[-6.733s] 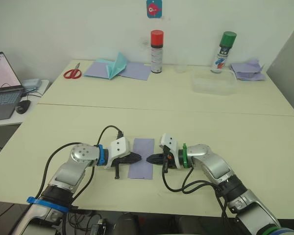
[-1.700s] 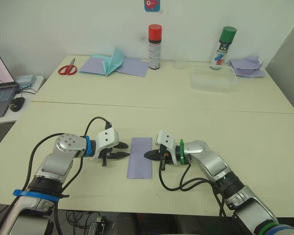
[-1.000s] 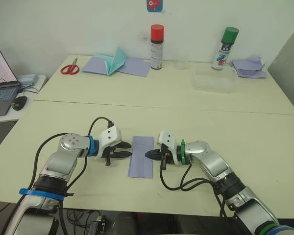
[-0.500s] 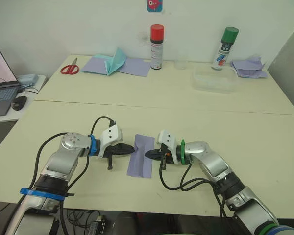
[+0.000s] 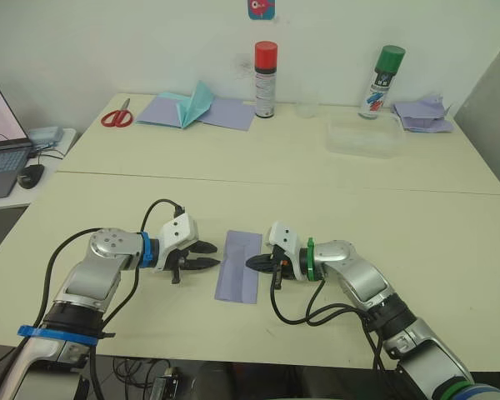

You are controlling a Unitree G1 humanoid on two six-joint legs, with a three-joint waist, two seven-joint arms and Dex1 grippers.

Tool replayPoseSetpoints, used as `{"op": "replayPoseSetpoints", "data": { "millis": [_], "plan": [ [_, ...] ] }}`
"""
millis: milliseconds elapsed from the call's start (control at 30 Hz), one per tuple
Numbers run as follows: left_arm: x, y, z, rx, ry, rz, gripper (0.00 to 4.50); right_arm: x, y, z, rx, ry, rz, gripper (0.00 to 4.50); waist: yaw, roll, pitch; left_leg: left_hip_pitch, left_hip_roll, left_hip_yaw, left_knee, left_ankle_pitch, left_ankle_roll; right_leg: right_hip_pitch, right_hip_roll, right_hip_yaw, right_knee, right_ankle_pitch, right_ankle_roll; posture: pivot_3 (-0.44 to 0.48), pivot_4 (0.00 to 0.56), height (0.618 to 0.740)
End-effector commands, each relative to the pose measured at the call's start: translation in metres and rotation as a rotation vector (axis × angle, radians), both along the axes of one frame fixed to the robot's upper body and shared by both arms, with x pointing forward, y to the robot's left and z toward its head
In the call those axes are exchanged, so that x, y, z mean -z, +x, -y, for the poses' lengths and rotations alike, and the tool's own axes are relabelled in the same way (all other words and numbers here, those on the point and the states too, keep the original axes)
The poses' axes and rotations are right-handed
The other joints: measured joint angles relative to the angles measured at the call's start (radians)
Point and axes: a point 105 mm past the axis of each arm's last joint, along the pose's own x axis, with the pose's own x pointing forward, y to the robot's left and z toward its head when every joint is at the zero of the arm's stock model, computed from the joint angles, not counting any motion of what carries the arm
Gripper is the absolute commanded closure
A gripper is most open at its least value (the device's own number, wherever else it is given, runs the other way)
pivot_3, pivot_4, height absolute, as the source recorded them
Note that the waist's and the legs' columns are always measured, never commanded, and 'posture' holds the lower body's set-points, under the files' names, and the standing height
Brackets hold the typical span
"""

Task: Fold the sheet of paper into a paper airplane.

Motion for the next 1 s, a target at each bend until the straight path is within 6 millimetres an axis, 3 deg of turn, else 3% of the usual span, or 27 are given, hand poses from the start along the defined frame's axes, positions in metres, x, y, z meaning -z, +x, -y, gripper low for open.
{"op": "replayPoseSetpoints", "data": {
  "millis": [33,67,167,467,733,1000],
  "plan": [
    [-0.021,0.003,0.003,-0.005,-0.054,0.068,1.64,0.024,0.004,0.017,0.072,-0.098,-0.05,4.5,0.0,0.0,0.0,0.0,0.0,0.0,0.0,0.0,0.0,0.0,0.0,0.0,0.0,0.0,0.0,0.0,0.15,0.74],
    [-0.022,0.001,0.006,0.008,-0.07,0.059,1.38,0.024,0.003,0.017,0.071,-0.099,-0.05,4.5,0.0,0.0,0.0,0.0,0.0,0.0,0.0,0.0,0.0,0.0,0.0,0.0,0.0,0.0,0.0,0.0,0.15,0.74],
    [-0.023,-0.005,0.012,0.038,-0.091,0.042,1.64,0.025,0.003,0.017,0.071,-0.1,-0.052,4.5,0.0,0.0,0.0,0.0,0.0,0.0,0.0,0.0,0.0,0.0,0.0,0.0,0.0,0.0,0.0,0.0,0.15,0.74],
    [-0.015,-0.009,0.013,0.047,-0.068,0.023,4.46,0.025,0.003,0.017,0.074,-0.1,-0.054,4.5,0.0,0.0,0.0,0.0,0.0,0.0,0.0,0.0,0.0,0.0,0.0,0.0,0.0,0.0,0.0,0.0,0.15,0.74],
    [-0.015,-0.006,0.01,0.034,-0.055,0.028,4.46,0.025,0.001,0.017,0.073,-0.1,-0.059,4.5,0.0,0.0,0.0,0.0,0.0,0.0,0.0,0.0,0.0,0.0,0.0,0.0,0.0,0.0,0.0,0.0,0.15,0.74],
    [-0.005,0.0,0.026,0.057,-0.053,0.023,4.46,0.026,0.001,0.016,0.07,-0.099,-0.061,4.5,0.001,0.0,0.0,0.0,0.0,0.0,0.0,0.0,0.0,0.0,0.0,0.0,0.0,0.0,0.0,0.0,0.15,0.74]
  ]
}}
